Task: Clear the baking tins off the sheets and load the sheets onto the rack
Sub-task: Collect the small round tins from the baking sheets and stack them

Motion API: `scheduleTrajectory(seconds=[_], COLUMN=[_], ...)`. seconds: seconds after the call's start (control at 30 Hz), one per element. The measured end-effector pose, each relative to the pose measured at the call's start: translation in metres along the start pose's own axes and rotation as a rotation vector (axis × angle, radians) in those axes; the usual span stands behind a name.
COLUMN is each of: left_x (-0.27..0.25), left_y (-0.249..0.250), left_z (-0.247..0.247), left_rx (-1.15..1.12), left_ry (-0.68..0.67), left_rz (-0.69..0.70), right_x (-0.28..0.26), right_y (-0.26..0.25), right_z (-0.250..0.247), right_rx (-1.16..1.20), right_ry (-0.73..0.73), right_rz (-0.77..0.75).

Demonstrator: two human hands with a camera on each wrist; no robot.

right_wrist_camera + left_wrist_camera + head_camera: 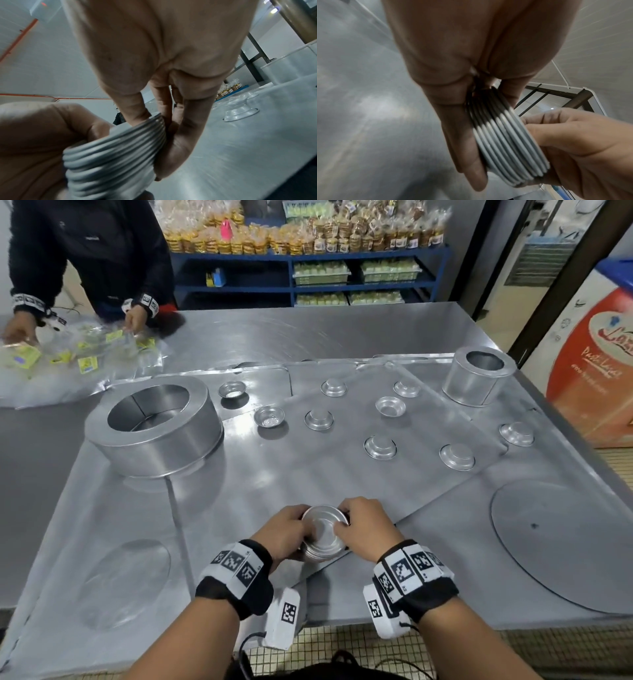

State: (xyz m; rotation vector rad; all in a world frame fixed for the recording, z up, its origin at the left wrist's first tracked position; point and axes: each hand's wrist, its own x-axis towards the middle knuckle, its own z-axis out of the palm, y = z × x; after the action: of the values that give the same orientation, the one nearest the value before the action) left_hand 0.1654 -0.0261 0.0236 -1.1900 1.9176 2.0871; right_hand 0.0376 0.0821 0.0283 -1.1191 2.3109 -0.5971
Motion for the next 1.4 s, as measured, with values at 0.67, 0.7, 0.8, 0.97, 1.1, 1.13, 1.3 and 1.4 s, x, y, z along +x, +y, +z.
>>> scheduleTrajectory(seconds=[0.67, 0.7, 0.8, 0.97, 1.1, 1.13, 1.3, 1.4], left_x=[0.025, 0.027, 0.03, 0.034, 0.036, 0.038, 0.042, 0.044], left_y=[0.01, 0.01, 0.01, 0.007, 0.004, 0.003, 0.011, 0.029], left_z=[0.015, 0.015, 0.013, 0.01, 0.009, 0.008, 0.007, 0.012], left_rx=[0.436, 0.458, 0.565, 0.621, 0.636, 0.642, 0.711, 0.786], left_ry=[0.196, 0.188, 0.165, 0.153, 0.135, 0.129, 0.129, 0.183], left_rz=[0.081, 0.092, 0.137, 0.158, 0.159, 0.155, 0.154, 0.184], right_x=[0.016, 0.017, 0.019, 0.018, 0.017, 0.017, 0.016, 0.015], right_y=[0.03, 0.031, 0.032, 0.031, 0.029, 0.029, 0.034, 0.042], right_z=[0.005, 0.007, 0.01, 0.013, 0.016, 0.017, 0.012, 0.002], right_rx=[0.006, -0.004, -0.043, -0.063, -0.065, -0.065, -0.002, 0.063], right_ry=[0.01, 0.007, 0.005, 0.034, 0.039, 0.04, 0.032, 0.083], right_rz=[0.146, 0.153, 0.166, 0.172, 0.179, 0.178, 0.176, 0.212])
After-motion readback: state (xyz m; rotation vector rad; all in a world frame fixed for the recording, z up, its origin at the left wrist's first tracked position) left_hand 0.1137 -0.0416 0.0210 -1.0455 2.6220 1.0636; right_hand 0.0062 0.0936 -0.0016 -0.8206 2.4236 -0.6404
